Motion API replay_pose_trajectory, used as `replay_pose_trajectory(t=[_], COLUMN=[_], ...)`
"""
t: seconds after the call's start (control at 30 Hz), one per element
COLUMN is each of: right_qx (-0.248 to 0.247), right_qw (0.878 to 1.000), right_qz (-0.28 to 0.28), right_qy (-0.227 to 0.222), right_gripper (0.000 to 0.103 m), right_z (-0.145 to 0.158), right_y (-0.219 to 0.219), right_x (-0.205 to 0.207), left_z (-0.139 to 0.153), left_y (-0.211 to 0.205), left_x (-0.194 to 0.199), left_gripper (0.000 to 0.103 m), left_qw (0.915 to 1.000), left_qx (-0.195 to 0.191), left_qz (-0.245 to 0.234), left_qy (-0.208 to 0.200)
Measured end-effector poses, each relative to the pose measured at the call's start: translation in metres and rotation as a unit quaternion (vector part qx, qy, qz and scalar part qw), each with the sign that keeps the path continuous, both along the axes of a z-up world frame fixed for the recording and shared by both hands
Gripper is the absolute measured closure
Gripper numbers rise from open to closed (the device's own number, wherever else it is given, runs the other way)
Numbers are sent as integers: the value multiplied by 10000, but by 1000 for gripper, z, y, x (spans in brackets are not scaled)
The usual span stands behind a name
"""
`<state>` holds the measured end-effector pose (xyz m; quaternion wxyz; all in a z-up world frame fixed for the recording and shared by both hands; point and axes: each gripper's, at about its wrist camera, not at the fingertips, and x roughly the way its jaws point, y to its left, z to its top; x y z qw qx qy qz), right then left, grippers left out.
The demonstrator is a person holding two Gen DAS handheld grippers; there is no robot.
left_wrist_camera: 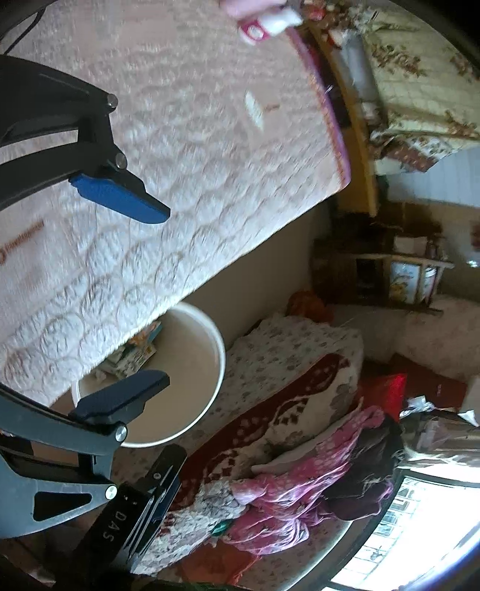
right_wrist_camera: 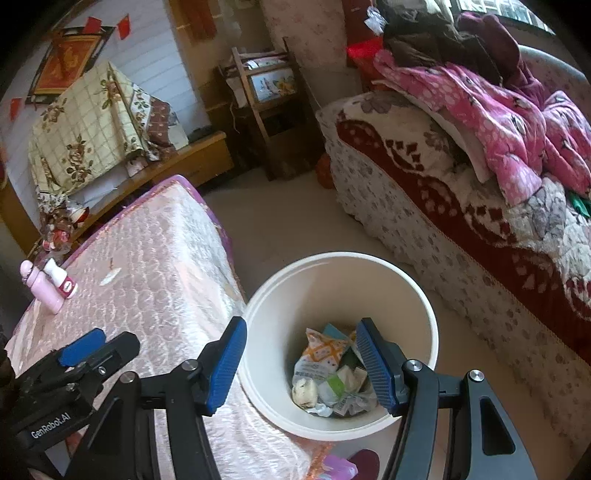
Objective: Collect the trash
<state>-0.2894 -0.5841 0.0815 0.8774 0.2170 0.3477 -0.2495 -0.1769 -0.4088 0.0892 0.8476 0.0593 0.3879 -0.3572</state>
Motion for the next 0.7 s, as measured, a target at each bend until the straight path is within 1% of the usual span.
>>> replay_pose_trajectory(t=[0.07,0.2,0.37,0.47,0.7], right_qx=[-53,-158,-294,-355,-513], right_qw=[9999,9991,9972,9958,9915], right_qz=[65,210,430,526,750], right_qy=[-75,-333,-529,-667,-930], right_gripper=[37,37,37,37,37], right_z=[5,18,33,43,67], right_y=[8,29,59,75,111], right_x=[0,-2,-3,-5,-10], left_z=[5,20,34,42,65], left_y=[10,40,75,92,127], left_x=[-2,-8,-11,-16,-31], left_gripper=[21,21,21,21,21], left_qw=[9998,9976,9956,9932,9864], left_qx=[-11,16,-51,-25,-133], left_qz=[106,388,647,772,967], left_qy=[-149,-581,-681,-866,-1326])
